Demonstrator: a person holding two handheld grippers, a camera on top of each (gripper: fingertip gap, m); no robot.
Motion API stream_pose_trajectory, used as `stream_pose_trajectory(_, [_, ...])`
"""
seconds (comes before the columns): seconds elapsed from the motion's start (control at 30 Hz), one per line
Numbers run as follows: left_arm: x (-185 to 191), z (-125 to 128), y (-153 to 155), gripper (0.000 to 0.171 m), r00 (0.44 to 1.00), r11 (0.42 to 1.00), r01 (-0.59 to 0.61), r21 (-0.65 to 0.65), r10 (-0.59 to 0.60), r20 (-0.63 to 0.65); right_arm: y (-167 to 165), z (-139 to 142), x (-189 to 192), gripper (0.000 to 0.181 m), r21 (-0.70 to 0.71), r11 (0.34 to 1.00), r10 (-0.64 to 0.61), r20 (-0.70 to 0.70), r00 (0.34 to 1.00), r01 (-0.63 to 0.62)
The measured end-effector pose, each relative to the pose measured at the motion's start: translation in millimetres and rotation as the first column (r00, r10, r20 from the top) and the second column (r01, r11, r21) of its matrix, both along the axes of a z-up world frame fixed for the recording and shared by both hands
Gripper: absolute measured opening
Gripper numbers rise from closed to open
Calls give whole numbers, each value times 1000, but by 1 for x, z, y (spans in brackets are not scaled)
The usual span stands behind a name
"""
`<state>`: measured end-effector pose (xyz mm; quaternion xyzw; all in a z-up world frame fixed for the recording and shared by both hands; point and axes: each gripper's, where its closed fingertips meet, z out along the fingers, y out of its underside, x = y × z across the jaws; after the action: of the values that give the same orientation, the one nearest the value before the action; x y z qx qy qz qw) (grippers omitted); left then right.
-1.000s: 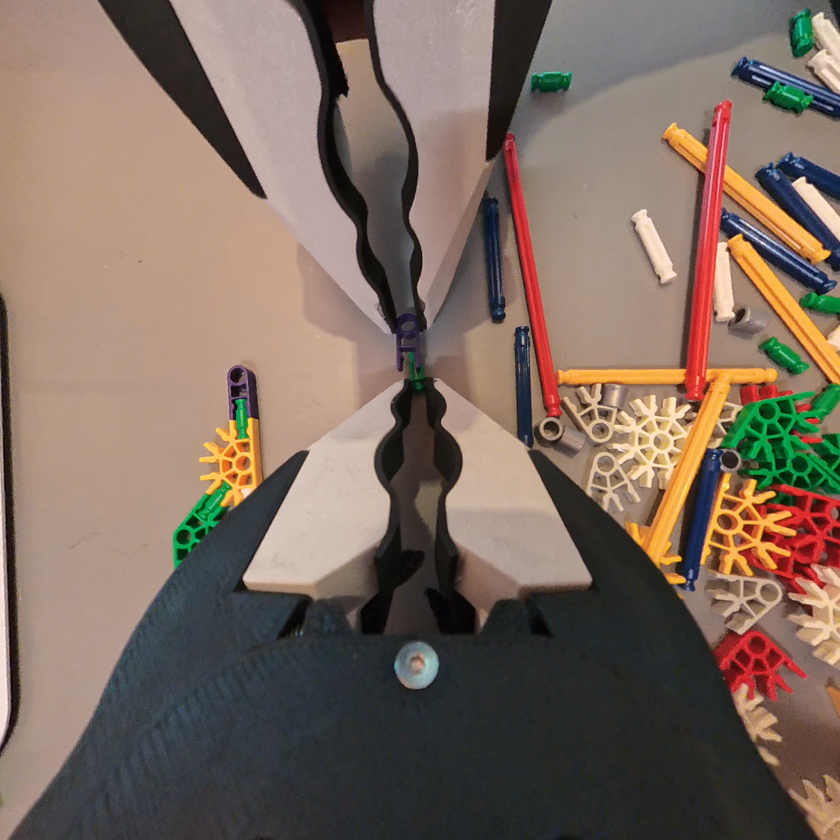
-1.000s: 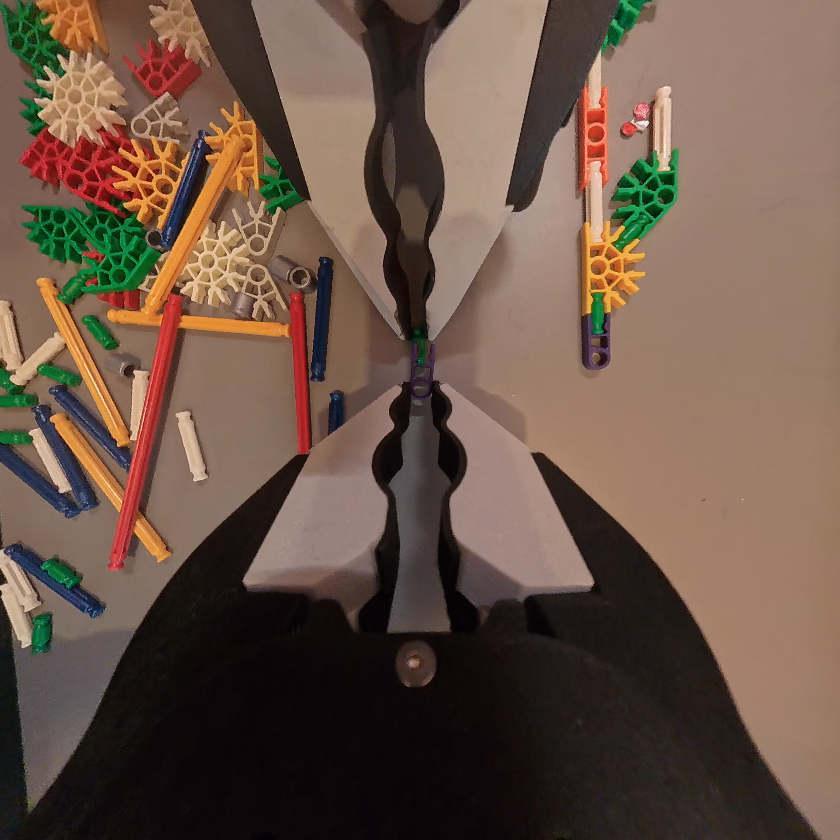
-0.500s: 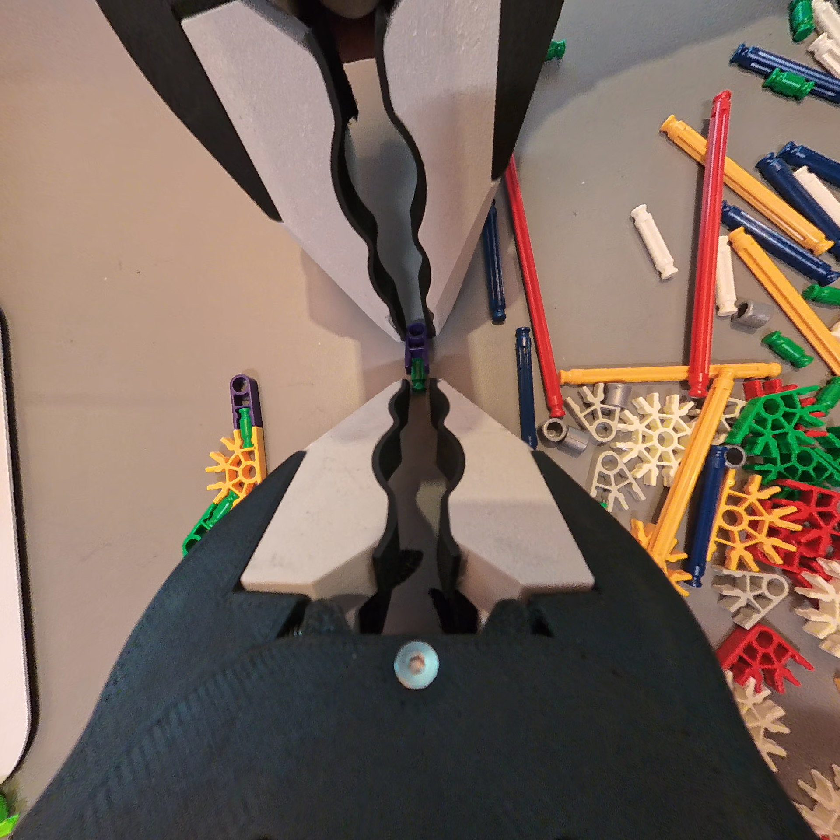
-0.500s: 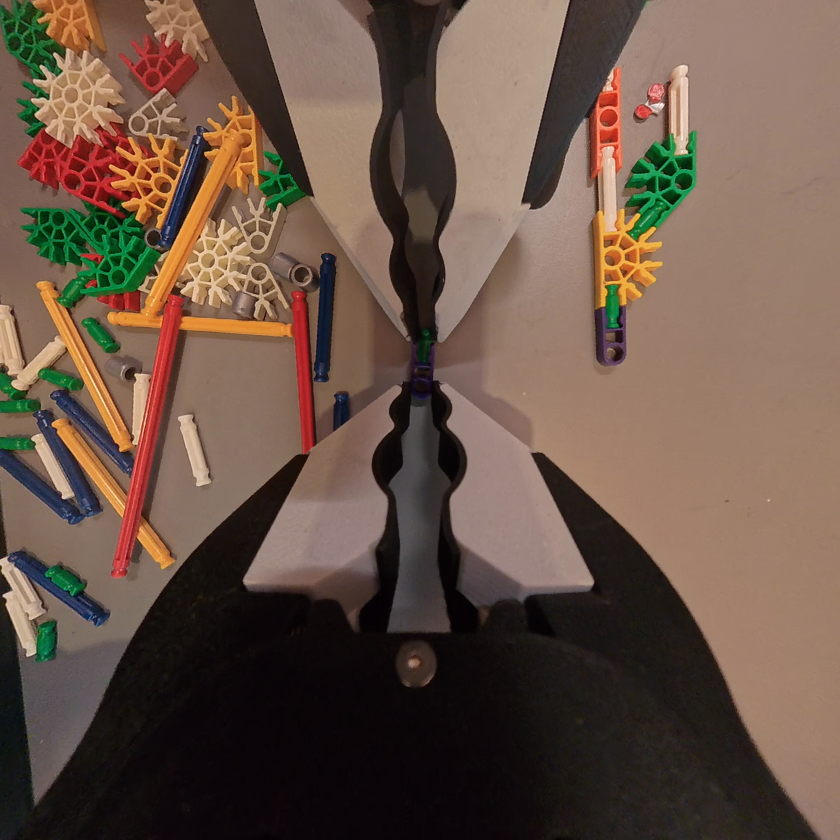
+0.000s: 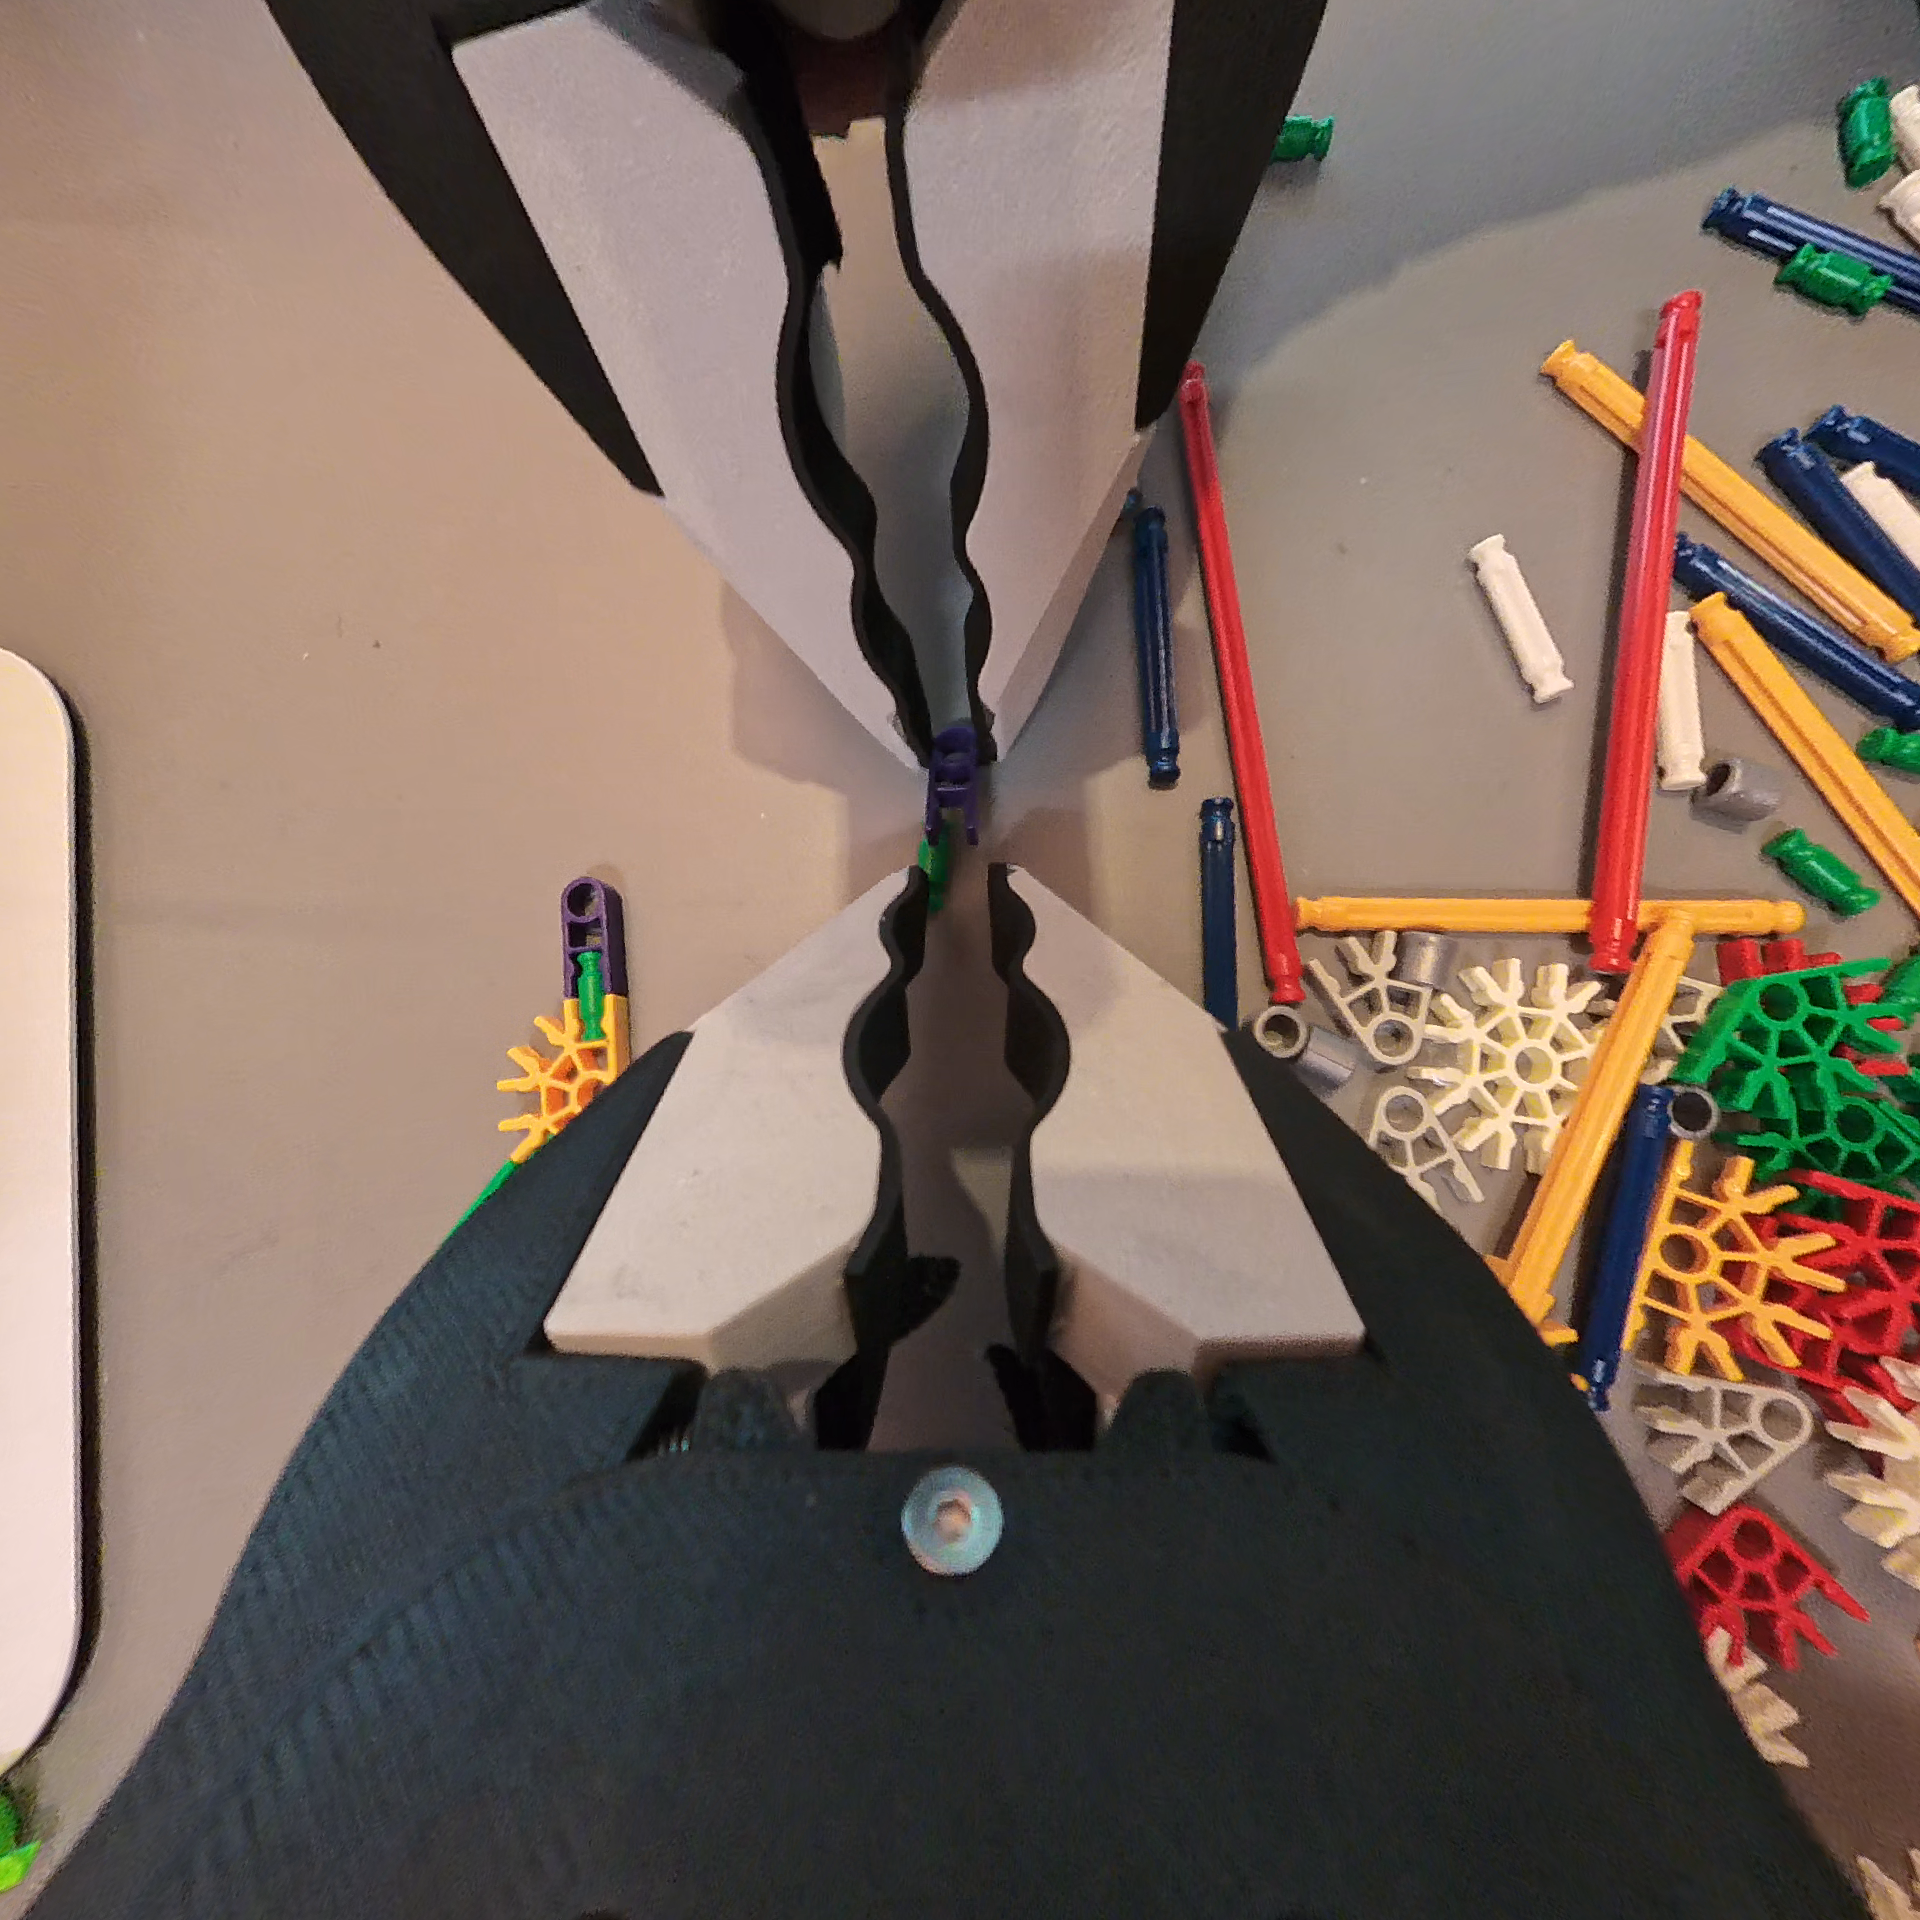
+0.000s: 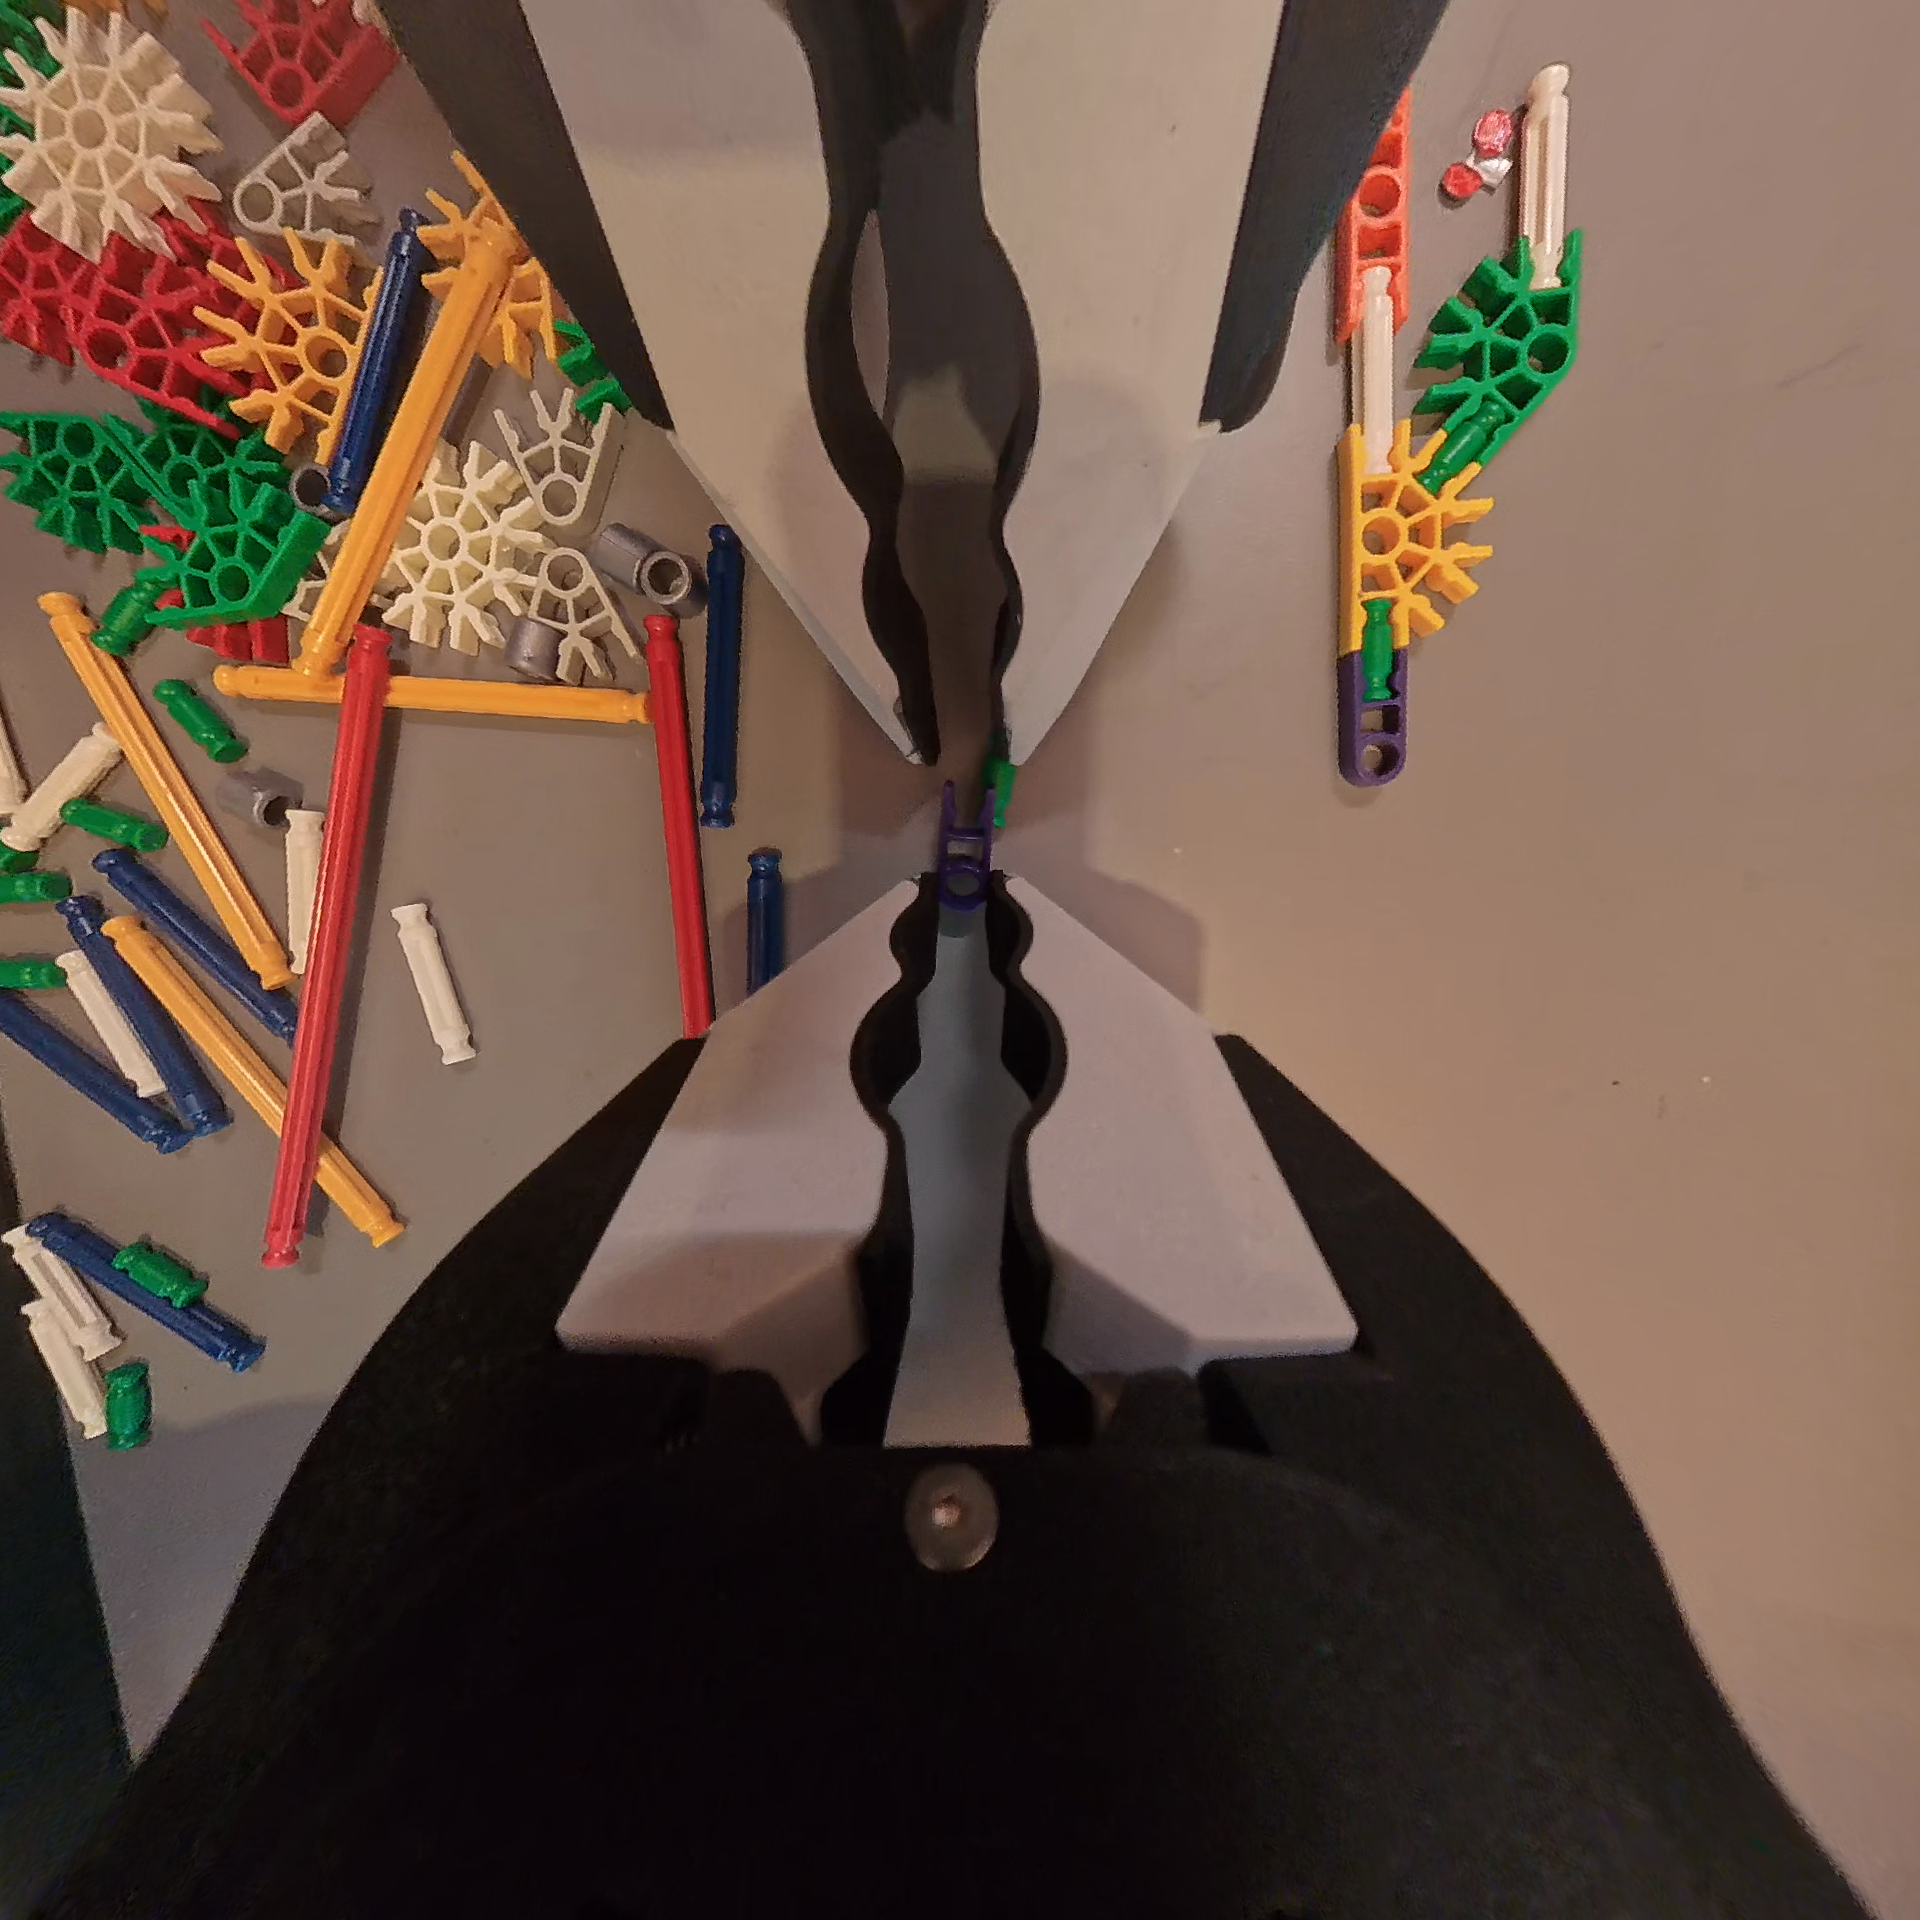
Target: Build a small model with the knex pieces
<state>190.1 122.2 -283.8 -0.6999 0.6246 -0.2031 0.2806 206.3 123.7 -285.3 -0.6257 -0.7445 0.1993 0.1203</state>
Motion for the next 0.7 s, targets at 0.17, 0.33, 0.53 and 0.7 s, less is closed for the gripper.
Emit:
stream_pose_trajectory(0.17, [1, 0, 1, 7, 1000, 1000, 11, -1, -11, -3, 4, -3, 2, 7, 11, 1000, -17, 17, 1000, 16])
stream_pose_trajectory(0.33, [1, -1, 1, 7, 1000, 1000, 15, 2, -15, -10, 5, -3, 2, 7, 5, 1000, -17, 27, 999, 17])
stream_pose_trajectory(0.53, [0, -4, 2, 5, 1000, 1000, 18, 6, -18, -19, 5, -3, 2, 7, 5, 1000, -11, 42, 999, 11])
stream_pose_trajectory(0.7, [-1, -5, 2, 4, 1000, 1000, 14, 7, -14, -15, 4, -3, 0, 7, 10, 1000, 1, 58, 998, -2])
